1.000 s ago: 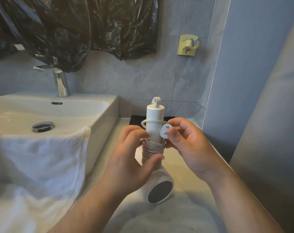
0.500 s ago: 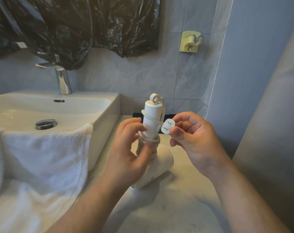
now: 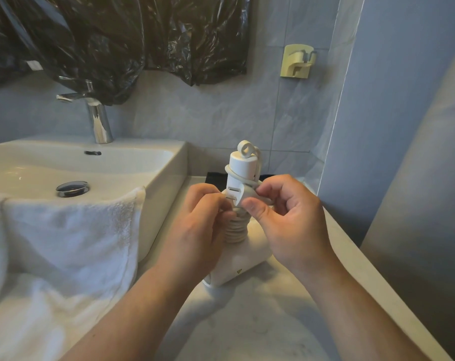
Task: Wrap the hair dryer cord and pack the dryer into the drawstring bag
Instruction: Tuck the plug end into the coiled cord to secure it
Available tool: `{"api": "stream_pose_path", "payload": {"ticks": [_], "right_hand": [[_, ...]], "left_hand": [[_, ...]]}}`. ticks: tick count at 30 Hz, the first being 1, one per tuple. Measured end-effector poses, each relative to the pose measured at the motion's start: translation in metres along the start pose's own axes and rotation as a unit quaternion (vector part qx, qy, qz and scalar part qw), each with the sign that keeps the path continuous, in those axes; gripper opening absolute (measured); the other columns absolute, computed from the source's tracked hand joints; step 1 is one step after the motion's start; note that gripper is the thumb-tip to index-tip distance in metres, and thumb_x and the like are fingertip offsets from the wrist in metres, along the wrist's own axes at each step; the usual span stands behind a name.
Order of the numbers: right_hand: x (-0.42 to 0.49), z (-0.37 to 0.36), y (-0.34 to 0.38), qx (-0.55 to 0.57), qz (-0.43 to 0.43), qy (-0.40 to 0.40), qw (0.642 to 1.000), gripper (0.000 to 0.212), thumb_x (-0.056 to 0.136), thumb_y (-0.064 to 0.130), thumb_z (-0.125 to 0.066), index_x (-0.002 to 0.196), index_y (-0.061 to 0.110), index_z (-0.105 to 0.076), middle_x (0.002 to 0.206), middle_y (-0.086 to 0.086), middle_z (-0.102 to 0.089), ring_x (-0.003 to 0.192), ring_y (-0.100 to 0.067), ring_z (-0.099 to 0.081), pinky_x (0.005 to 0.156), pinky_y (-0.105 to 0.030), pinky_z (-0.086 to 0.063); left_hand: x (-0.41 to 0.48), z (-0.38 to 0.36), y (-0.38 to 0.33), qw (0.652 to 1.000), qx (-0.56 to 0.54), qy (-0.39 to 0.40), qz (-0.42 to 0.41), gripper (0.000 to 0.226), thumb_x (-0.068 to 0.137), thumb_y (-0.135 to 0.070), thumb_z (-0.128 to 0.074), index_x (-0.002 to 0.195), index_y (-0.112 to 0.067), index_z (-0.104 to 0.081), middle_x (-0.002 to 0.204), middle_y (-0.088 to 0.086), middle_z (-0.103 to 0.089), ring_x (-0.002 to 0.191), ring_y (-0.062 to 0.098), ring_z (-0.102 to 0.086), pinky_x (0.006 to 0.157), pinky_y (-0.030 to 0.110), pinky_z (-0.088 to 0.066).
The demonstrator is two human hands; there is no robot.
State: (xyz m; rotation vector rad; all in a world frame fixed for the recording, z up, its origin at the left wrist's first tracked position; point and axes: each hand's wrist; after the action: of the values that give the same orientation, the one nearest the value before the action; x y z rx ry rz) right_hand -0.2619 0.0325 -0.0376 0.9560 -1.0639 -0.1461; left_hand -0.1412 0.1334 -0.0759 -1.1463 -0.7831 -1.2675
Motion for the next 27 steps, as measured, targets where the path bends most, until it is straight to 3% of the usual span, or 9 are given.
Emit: {"api": "stream_pose_path", "payload": {"ticks": [4,6,10,14,18,23,27], "right_hand": [[-0.001,-0.003,0.000,-0.033,0.031,-0.004,0.999,0.014,0.078,0.024,-0.077,0.080,0.026,-0.063,0.073,0.014,-0.065,0.063,-0.002,-0.054,0.058,-0.013,-0.040],[0.000,-0.002,0.000,-0.026,0.025,0.007,0.999,0.011,0.077,0.030,-0.073,0.082,0.028,-0.064,0.073,0.013,-0.065,0.066,-0.004,-0.057,0.062,-0.014,-0.042],[0.005,0.006,-0.001,0.080,-0.036,0.054,0.995,0.008,0.078,0.028,-0.067,0.084,0.023,-0.064,0.070,0.009,-0.066,0.066,-0.003,-0.059,0.066,-0.019,-0.049],[0.011,0.012,-0.010,0.186,-0.119,0.083,0.972,0.014,0.082,0.030,-0.058,0.090,0.021,-0.066,0.084,0.004,-0.066,0.078,-0.011,-0.059,0.072,-0.033,-0.053],[0.013,0.013,-0.011,0.270,-0.159,0.103,0.944,0.022,0.083,0.023,-0.047,0.085,0.019,-0.069,0.079,0.000,-0.062,0.074,-0.014,-0.056,0.076,-0.035,-0.050],[0.010,0.008,-0.012,0.238,-0.144,0.120,0.953,0.023,0.082,0.022,-0.048,0.091,0.014,-0.067,0.096,-0.005,-0.067,0.090,-0.020,-0.058,0.082,-0.037,-0.048],[0.008,0.006,-0.012,0.203,-0.129,0.130,0.962,0.023,0.084,0.025,-0.050,0.096,0.013,-0.066,0.098,-0.006,-0.068,0.092,-0.019,-0.062,0.085,-0.038,-0.048]], "left_hand": [[0.000,0.001,-0.001,1.000,0.012,-0.016,-0.007,0.008,0.099,-0.027,-0.046,0.096,-0.019,-0.047,0.099,-0.004,-0.041,0.084,0.001,-0.041,0.075,0.006,-0.036],[0.000,0.002,-0.002,0.999,0.020,-0.022,-0.019,0.019,0.103,-0.034,-0.039,0.097,-0.018,-0.047,0.100,-0.004,-0.044,0.083,0.008,-0.047,0.071,0.012,-0.038],[0.003,0.003,-0.007,0.998,0.023,-0.038,-0.037,0.021,0.104,-0.032,-0.040,0.094,-0.015,-0.048,0.092,0.004,-0.053,0.077,0.018,-0.050,0.065,0.026,-0.042],[0.002,0.004,-0.003,0.999,0.004,-0.034,-0.004,0.003,0.095,-0.019,-0.051,0.093,-0.017,-0.050,0.095,0.000,-0.049,0.079,0.010,-0.047,0.068,0.024,-0.045],[-0.002,0.005,0.000,1.000,-0.001,-0.018,0.010,0.005,0.091,-0.015,-0.055,0.094,-0.012,-0.056,0.098,0.002,-0.049,0.080,0.008,-0.048,0.072,0.018,-0.045],[-0.003,0.004,-0.004,0.998,0.027,-0.027,-0.048,0.010,0.092,-0.005,-0.052,0.088,-0.003,-0.062,0.095,0.013,-0.056,0.082,0.022,-0.053,0.072,0.025,-0.044],[-0.002,0.006,-0.007,0.998,0.011,-0.028,-0.063,0.008,0.094,-0.008,-0.051,0.098,-0.009,-0.059,0.095,0.014,-0.060,0.083,0.019,-0.055,0.075,0.022,-0.045]]}}
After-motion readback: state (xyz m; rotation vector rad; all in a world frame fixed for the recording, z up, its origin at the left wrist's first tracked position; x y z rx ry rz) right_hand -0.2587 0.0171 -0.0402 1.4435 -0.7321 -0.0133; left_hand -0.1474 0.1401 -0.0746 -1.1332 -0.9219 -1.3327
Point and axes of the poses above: each hand's wrist, its own x-axis towards the middle knuckle, its own z-axis out of the back of the hand, y = z × x
